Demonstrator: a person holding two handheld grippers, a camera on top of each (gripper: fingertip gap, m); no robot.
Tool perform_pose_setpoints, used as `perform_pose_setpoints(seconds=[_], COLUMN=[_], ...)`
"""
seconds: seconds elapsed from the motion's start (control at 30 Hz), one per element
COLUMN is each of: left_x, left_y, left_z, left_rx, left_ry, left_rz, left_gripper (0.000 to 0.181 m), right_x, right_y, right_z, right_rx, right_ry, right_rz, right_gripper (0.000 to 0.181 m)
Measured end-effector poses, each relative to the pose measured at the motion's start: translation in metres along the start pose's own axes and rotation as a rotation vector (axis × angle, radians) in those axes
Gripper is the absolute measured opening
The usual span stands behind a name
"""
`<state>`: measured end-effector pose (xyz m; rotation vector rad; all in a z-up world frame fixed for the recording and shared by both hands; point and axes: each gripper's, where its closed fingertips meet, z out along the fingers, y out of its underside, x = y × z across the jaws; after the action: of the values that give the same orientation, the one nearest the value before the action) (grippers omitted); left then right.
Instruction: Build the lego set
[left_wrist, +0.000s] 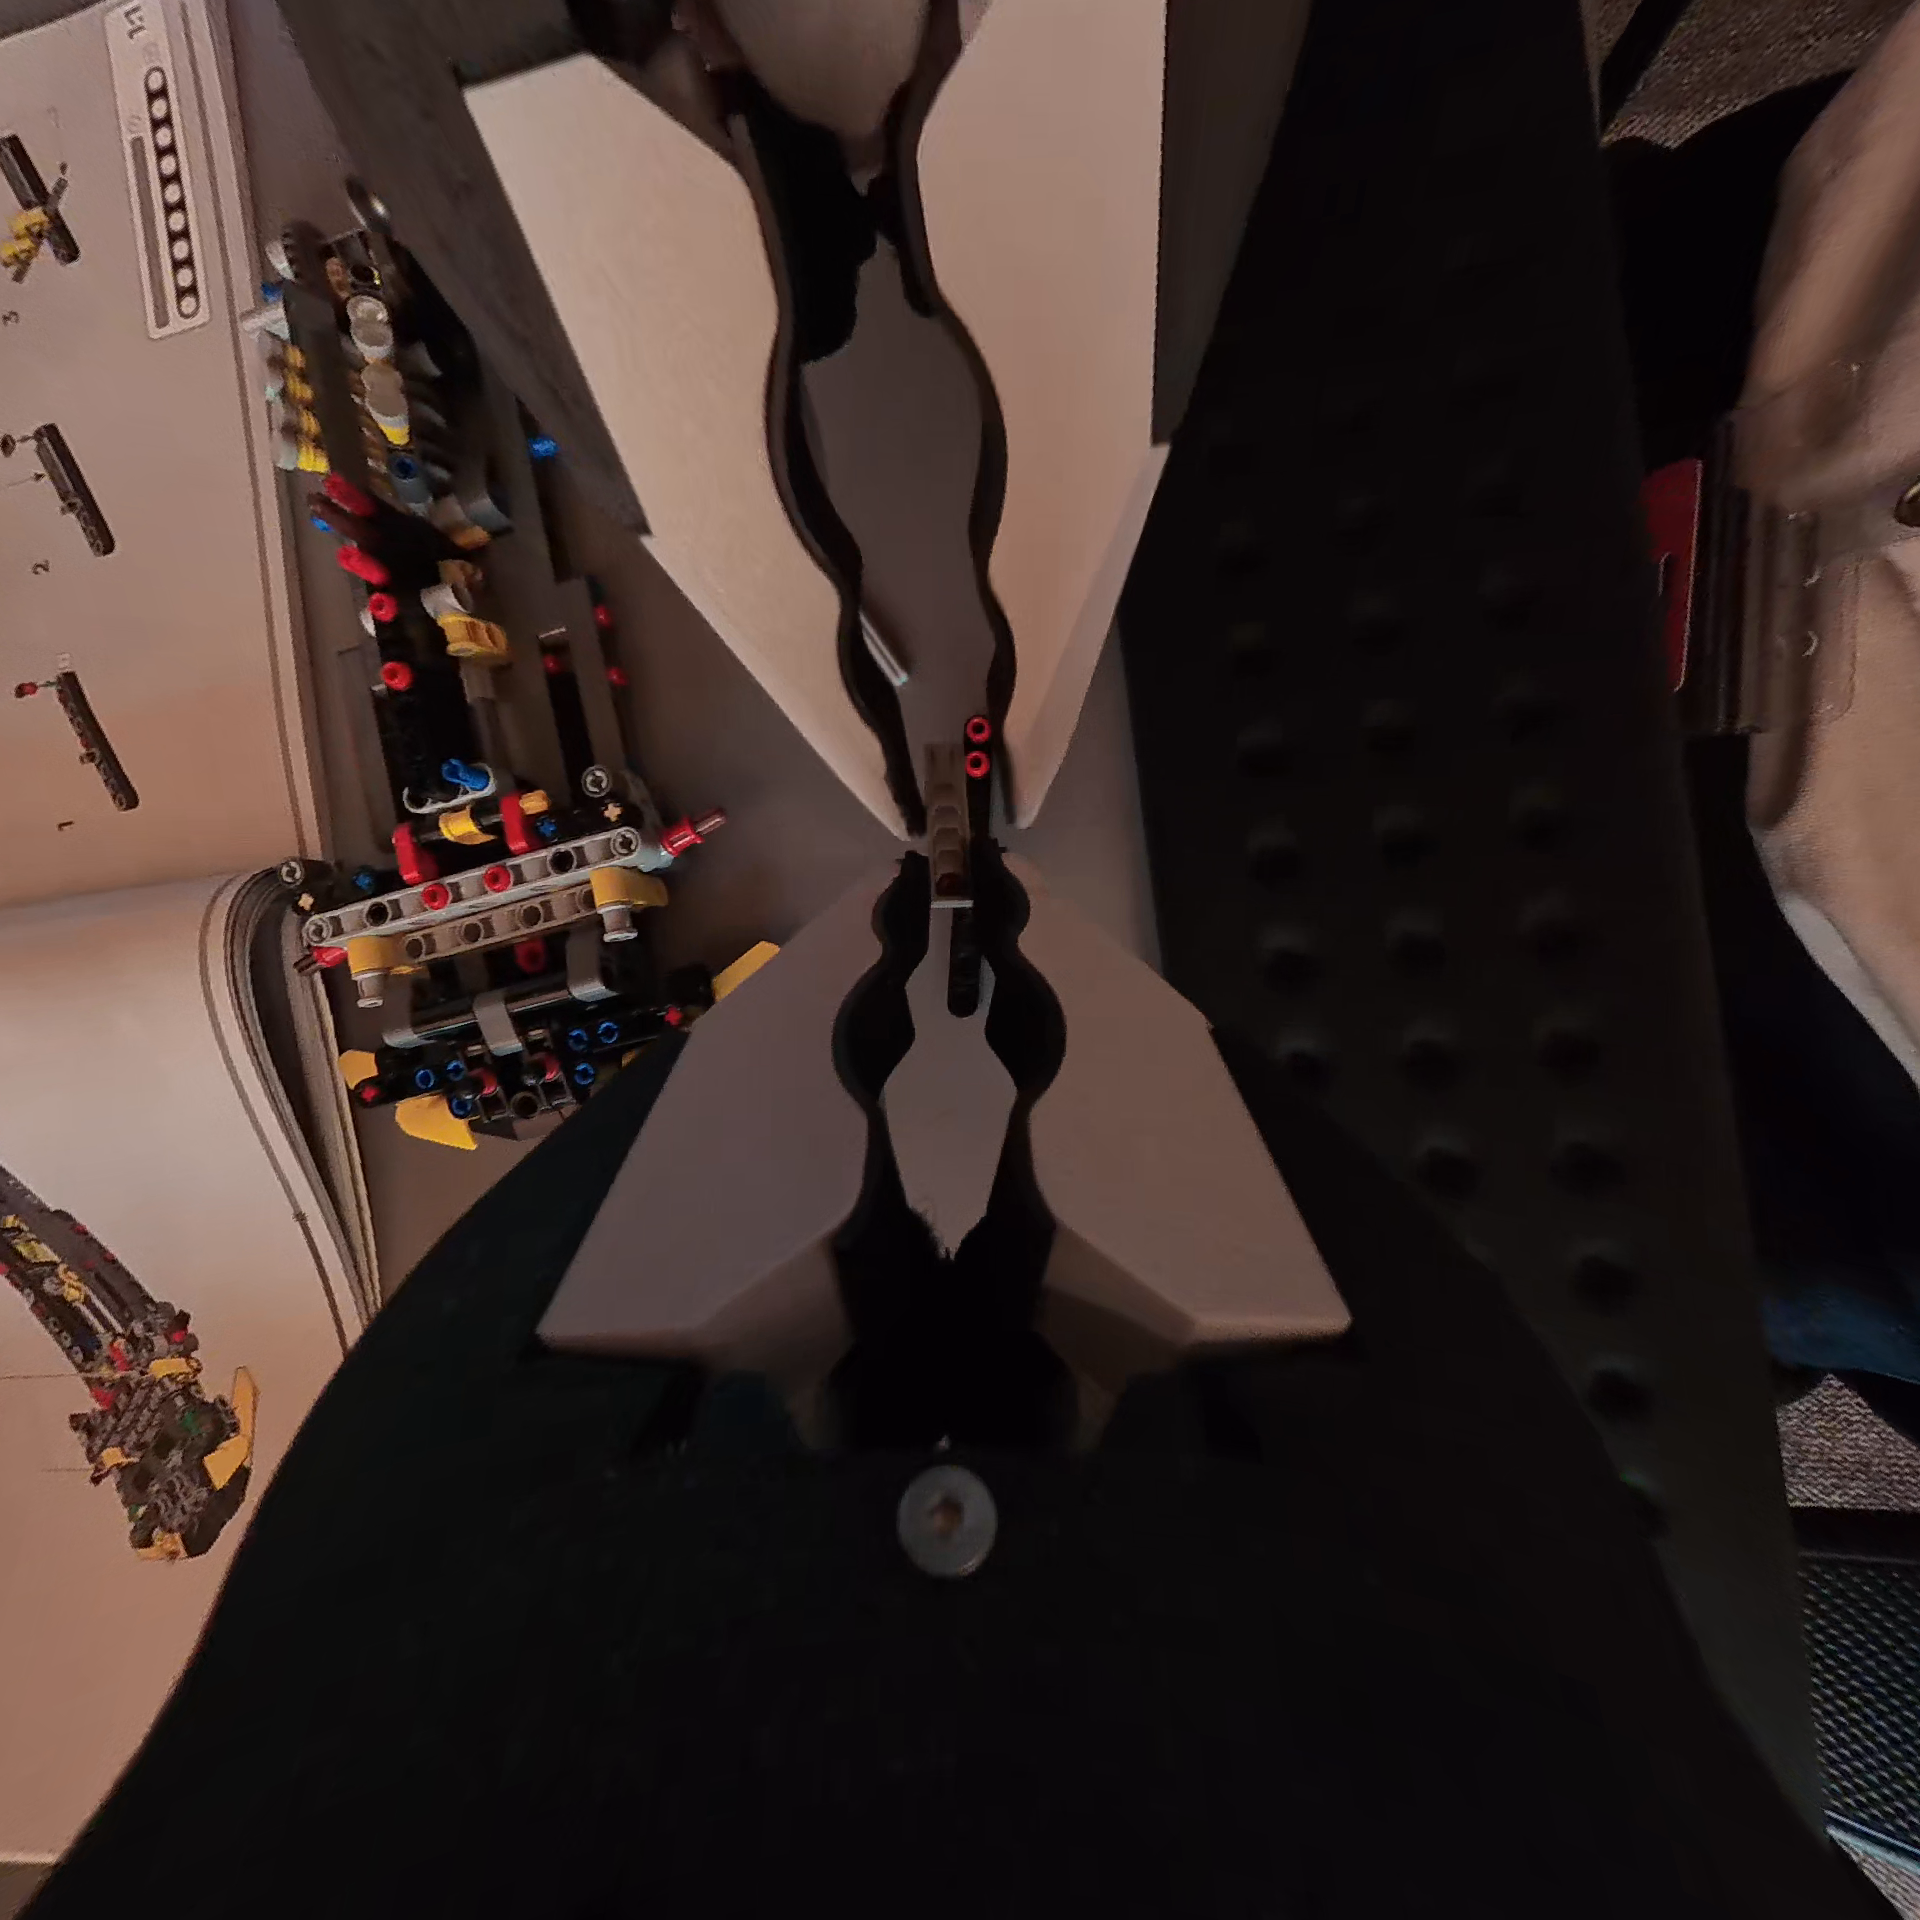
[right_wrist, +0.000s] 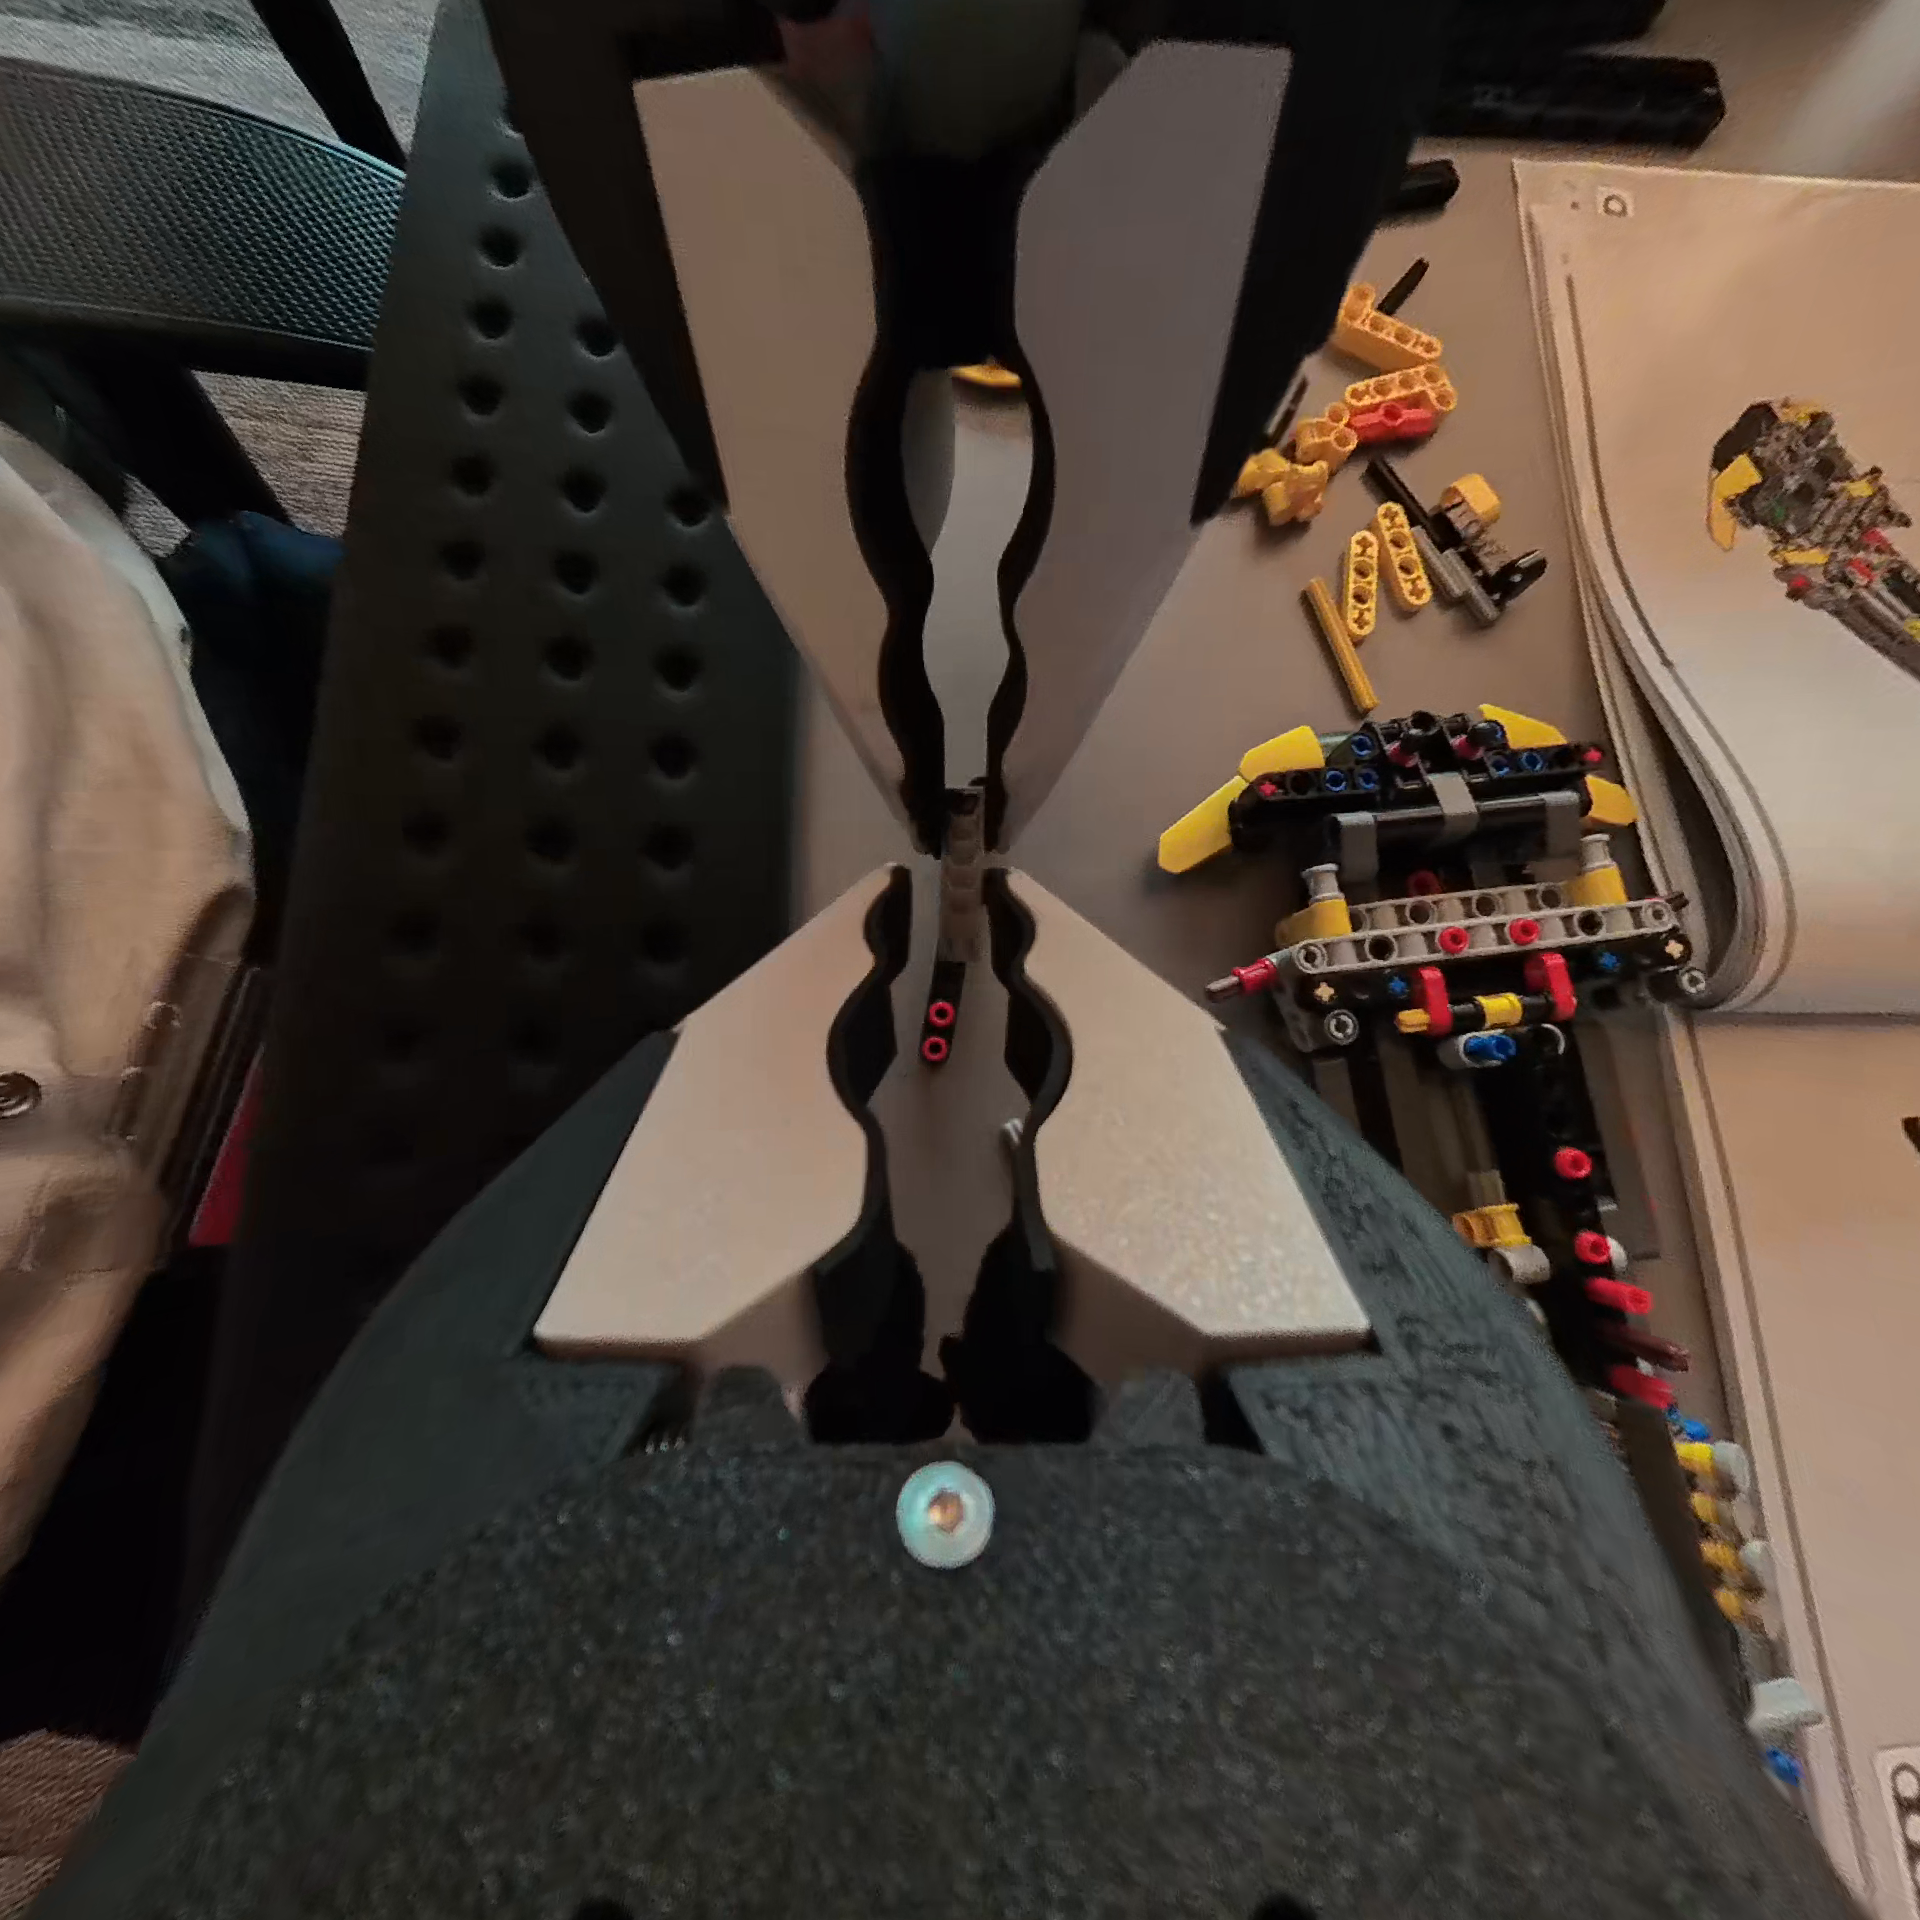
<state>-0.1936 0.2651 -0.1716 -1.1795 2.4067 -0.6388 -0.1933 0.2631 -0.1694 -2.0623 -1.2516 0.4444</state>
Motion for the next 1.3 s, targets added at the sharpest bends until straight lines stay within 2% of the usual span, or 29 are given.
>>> perform_pose_setpoints(seconds=[0.27,0.4,0.53,0.7,0.87,1.17,1.3], left_x=[0.006,0.005,0.001,0.007,0.007,0.008,0.009], left_y=[0.005,0.002,0.027,0.041,0.038,0.040,0.040], left_z=[0.006,0.004,0.003,0.015,0.024,0.026,0.025], left_rx=[-0.044,0.005,-0.027,-0.014,-0.008,-0.004,-0.004], left_ry=[0.027,0.044,0.046,0.051,0.053,0.066,0.063], left_rz=[-0.015,-0.083,-0.159,-0.155,-0.145,-0.146,-0.143], left_gripper=[0.006,0.006,0.027,0.025,0.022,0.007,0.006], right_x=[-0.002,0.001,0.009,0.006,-0.002,-0.003,-0.004], right_y=[0.002,0.002,0.028,0.087,0.106,0.108,0.103], right_z=[0.007,0.001,-0.023,-0.044,-0.044,-0.043,-0.039], right_rx=[-0.033,-0.018,-0.070,-0.288,-0.425,-0.441,-0.404], right_ry=[0.022,0.040,0.037,0.019,-0.006,-0.027,-0.028], right_rz=[-0.049,-0.040,0.071,0.175,0.166,0.161,0.140], right_gripper=[0.009,0.008,0.008,0.007,0.008,0.008,0.008])
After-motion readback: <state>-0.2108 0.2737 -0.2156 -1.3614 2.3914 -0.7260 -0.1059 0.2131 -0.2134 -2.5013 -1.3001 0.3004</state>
